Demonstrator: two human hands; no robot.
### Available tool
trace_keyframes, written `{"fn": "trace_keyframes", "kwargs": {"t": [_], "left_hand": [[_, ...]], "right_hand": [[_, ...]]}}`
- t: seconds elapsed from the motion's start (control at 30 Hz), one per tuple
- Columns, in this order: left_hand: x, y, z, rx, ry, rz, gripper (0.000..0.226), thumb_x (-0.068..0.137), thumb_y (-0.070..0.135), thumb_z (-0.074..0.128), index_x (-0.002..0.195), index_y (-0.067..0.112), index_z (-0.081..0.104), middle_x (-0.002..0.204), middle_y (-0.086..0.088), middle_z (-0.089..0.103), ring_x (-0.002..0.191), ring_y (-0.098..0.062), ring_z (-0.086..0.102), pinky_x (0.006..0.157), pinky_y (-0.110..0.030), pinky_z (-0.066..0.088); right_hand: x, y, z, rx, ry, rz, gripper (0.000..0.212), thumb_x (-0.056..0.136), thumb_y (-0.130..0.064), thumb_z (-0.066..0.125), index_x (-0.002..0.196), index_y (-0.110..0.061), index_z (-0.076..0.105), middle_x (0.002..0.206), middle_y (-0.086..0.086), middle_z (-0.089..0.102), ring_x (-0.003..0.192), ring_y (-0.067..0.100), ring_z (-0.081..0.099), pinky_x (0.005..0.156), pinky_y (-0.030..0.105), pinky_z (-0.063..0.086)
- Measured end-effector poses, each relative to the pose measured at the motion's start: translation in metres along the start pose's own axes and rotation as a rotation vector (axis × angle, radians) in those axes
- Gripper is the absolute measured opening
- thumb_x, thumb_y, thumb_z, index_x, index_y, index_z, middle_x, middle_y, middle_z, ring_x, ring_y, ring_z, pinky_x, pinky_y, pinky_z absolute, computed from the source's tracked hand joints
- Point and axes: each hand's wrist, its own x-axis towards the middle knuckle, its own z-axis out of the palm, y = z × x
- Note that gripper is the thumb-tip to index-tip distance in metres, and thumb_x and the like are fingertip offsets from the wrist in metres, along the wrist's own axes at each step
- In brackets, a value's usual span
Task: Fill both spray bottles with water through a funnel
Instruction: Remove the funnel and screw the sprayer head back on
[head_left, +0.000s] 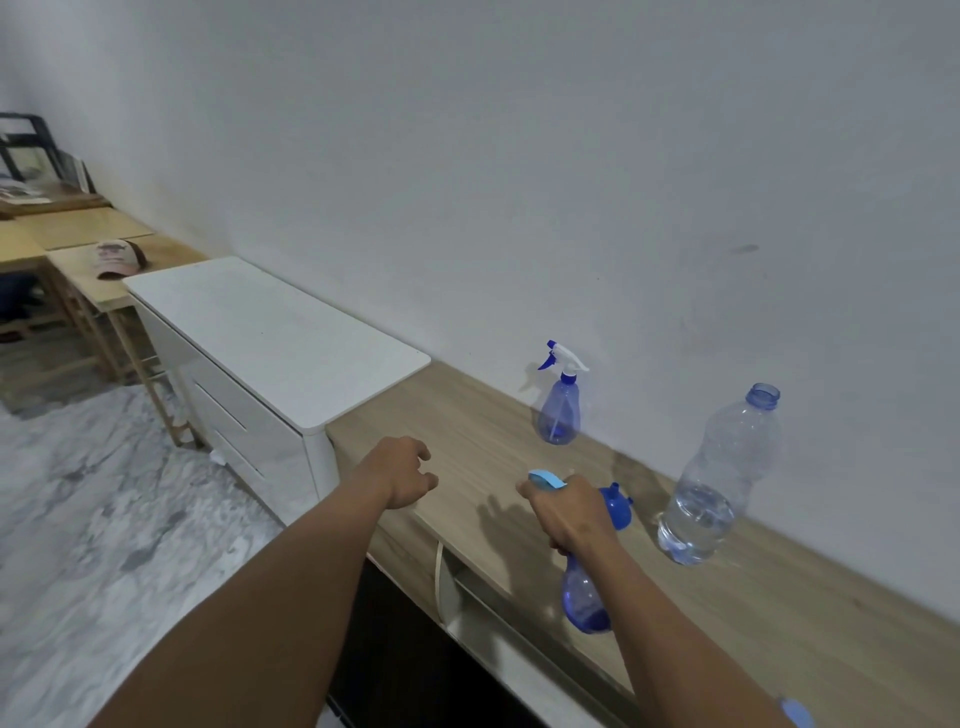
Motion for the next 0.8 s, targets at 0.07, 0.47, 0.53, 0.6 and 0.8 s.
{"fn": "trace_keyframes", "kwargs": {"t": [0.07,0.47,0.53,0.6,0.8], "left_hand": [[-0.002,-0.003,0.001,0.002,-0.004,-0.011,0.051,0.089,0.037,0.068,0.134,0.015,0.058,0.13,-0.004,0.062,0.116,-0.022,0.059,0.098,-0.031,0.047],[-0.001,0.01,-0.002,-0.089,0.006,0.002,0.049,0.089,0.036,0.07,0.132,0.015,0.059,0.129,-0.005,0.063,0.114,-0.021,0.059,0.099,-0.03,0.047],[0.0,0.019,-0.001,-0.139,0.003,0.019,0.048,0.088,0.035,0.071,0.13,0.015,0.061,0.126,-0.005,0.063,0.106,-0.018,0.06,0.095,-0.027,0.047],[0.001,0.029,0.002,-0.192,-0.01,0.038,0.048,0.086,0.033,0.074,0.129,0.016,0.062,0.123,-0.004,0.064,0.097,-0.015,0.058,0.088,-0.024,0.046],[0.006,0.06,0.005,-0.313,-0.071,0.091,0.056,0.075,0.02,0.08,0.128,0.018,0.063,0.121,-0.002,0.065,0.105,-0.014,0.063,0.083,-0.02,0.046]], "right_hand": [[-0.001,0.002,0.001,-0.07,-0.005,0.003,0.038,0.083,-0.047,0.059,0.098,-0.015,0.046,0.08,0.007,0.069,0.062,0.021,0.067,0.068,0.04,0.061],[0.011,-0.02,-0.019,0.244,-0.01,-0.084,0.047,0.089,-0.051,0.05,0.119,-0.015,0.047,0.087,0.009,0.065,0.052,0.022,0.062,0.051,0.031,0.048],[0.013,-0.032,-0.026,0.303,0.014,-0.148,0.034,0.09,-0.047,0.05,0.107,-0.018,0.051,0.089,0.007,0.065,0.054,0.023,0.066,0.055,0.033,0.05],[0.015,-0.043,-0.032,0.355,0.031,-0.225,0.018,0.089,-0.035,0.056,0.092,-0.018,0.052,0.085,0.005,0.066,0.059,0.021,0.072,0.06,0.035,0.051],[0.026,-0.069,-0.044,0.243,0.071,-0.405,0.016,0.09,-0.025,0.066,0.084,-0.011,0.063,0.069,-0.002,0.058,0.062,0.013,0.052,0.061,0.027,0.041]]}}
